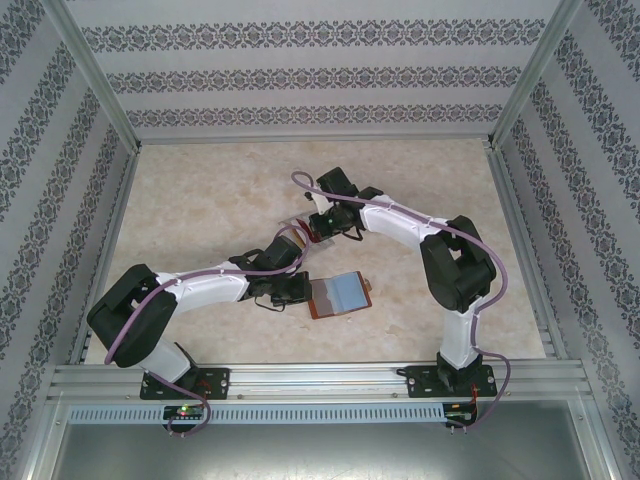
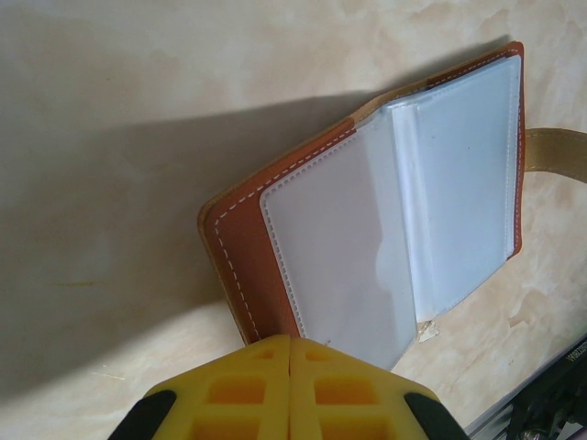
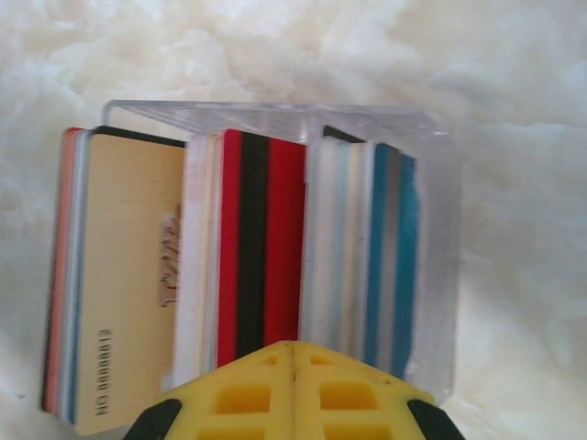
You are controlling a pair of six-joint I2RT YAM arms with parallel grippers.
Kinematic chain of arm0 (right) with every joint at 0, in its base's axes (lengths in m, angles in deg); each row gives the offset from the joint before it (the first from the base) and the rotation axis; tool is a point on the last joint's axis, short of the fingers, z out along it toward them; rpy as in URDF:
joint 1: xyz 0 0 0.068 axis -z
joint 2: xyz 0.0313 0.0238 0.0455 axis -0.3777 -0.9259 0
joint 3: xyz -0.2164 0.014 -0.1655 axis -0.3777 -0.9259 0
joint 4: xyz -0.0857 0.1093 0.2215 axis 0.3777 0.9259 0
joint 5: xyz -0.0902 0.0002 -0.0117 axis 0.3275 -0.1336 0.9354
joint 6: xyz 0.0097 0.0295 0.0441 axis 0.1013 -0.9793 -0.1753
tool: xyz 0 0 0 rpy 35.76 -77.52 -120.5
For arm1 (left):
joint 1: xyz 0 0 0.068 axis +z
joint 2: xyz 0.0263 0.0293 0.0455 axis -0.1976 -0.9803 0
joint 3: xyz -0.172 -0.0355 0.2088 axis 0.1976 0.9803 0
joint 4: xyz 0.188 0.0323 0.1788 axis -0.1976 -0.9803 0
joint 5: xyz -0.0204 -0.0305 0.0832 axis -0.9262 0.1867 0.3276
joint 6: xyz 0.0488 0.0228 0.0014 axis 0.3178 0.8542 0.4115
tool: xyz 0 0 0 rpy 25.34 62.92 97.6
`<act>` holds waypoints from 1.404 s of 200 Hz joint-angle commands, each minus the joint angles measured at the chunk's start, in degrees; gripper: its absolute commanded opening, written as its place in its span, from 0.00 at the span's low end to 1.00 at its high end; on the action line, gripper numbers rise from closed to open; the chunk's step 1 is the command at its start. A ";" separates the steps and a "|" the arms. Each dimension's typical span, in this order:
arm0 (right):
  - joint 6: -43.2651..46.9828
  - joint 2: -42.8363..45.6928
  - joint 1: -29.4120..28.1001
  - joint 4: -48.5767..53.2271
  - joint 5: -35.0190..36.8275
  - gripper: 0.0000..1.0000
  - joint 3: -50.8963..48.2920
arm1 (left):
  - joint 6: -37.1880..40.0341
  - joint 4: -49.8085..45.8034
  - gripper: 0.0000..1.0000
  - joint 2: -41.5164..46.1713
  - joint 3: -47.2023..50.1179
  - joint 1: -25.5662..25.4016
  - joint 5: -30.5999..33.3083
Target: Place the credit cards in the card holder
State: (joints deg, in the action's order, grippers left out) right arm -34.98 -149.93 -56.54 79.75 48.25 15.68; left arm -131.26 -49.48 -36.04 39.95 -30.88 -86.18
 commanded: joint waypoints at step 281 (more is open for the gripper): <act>2.91 -6.04 -0.54 3.07 18.44 0.56 6.39 | 0.36 0.58 0.07 -0.30 0.30 -0.52 0.27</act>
State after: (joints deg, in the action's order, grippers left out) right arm -32.82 -155.15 -57.24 82.53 60.53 20.38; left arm -131.26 -49.46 -36.19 39.95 -30.88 -86.18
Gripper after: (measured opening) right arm 0.573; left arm 0.070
